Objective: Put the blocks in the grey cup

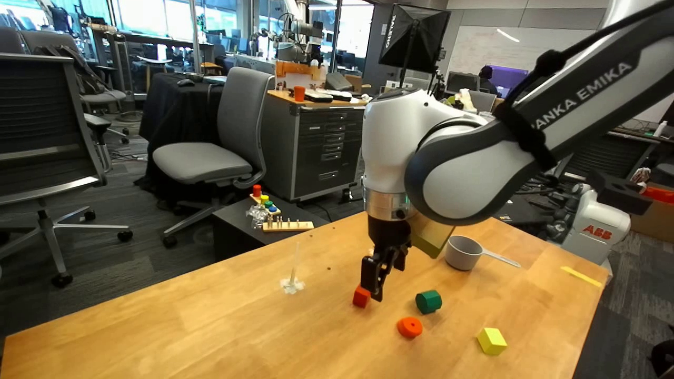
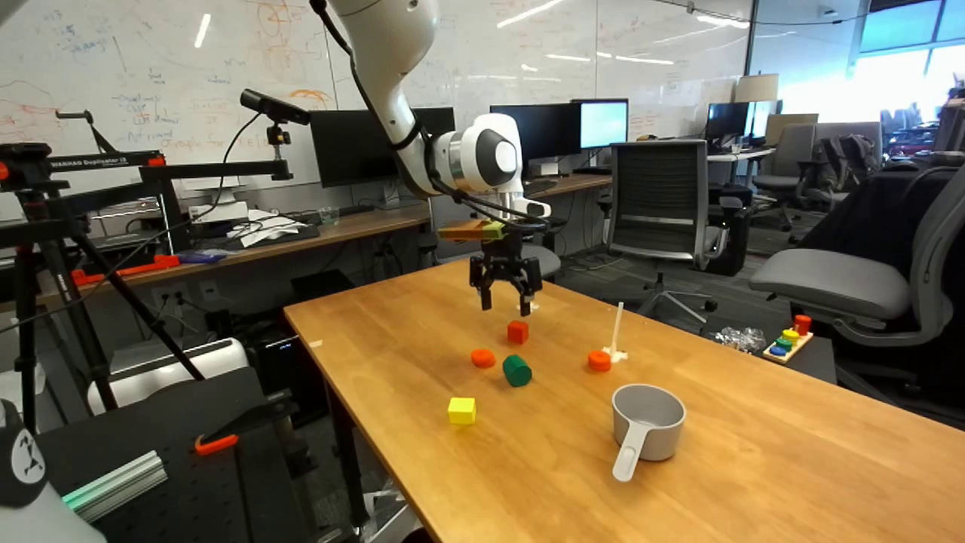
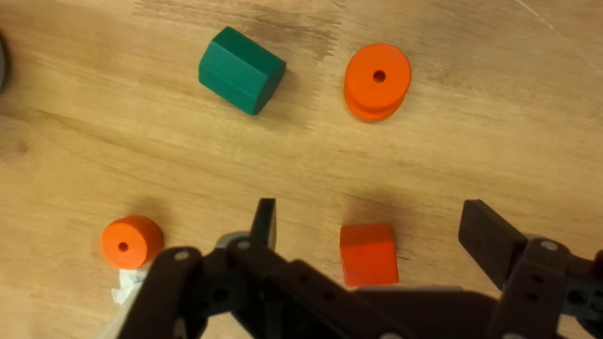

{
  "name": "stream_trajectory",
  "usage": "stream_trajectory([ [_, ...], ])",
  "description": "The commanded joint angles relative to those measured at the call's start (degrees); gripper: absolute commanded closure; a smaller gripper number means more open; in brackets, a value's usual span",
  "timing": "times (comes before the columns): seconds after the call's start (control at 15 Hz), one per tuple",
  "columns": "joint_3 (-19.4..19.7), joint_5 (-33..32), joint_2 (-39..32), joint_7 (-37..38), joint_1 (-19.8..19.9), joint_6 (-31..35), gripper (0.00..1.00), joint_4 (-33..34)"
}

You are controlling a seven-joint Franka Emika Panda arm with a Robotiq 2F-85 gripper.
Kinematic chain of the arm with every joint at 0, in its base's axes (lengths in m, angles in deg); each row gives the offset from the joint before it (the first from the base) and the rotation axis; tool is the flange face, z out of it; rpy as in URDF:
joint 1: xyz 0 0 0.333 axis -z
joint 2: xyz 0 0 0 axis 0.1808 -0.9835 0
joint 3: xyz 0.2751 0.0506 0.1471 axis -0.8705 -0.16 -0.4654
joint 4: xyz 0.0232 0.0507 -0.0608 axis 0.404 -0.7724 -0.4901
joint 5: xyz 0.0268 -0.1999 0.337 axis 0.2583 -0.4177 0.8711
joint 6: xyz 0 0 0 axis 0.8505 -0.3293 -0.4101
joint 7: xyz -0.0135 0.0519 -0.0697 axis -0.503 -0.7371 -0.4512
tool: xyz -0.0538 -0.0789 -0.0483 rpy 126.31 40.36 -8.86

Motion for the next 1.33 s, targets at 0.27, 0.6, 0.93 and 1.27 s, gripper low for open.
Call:
stream_trajectory([
  [0.27,1.2,1.3,-9.9,-0.8,-2.2,-5.9,0.00,13.4],
  [0.6,1.3,1.8,-15.4,-0.8,-2.7,-10.2,0.00,22.3],
  [0.93,1.3,2.0,-18.9,-1.0,-2.8,-11.8,0.42,27.8],
  [1.27,1.3,2.7,-19.9,-0.7,-2.4,-13.2,0.80,29.8],
])
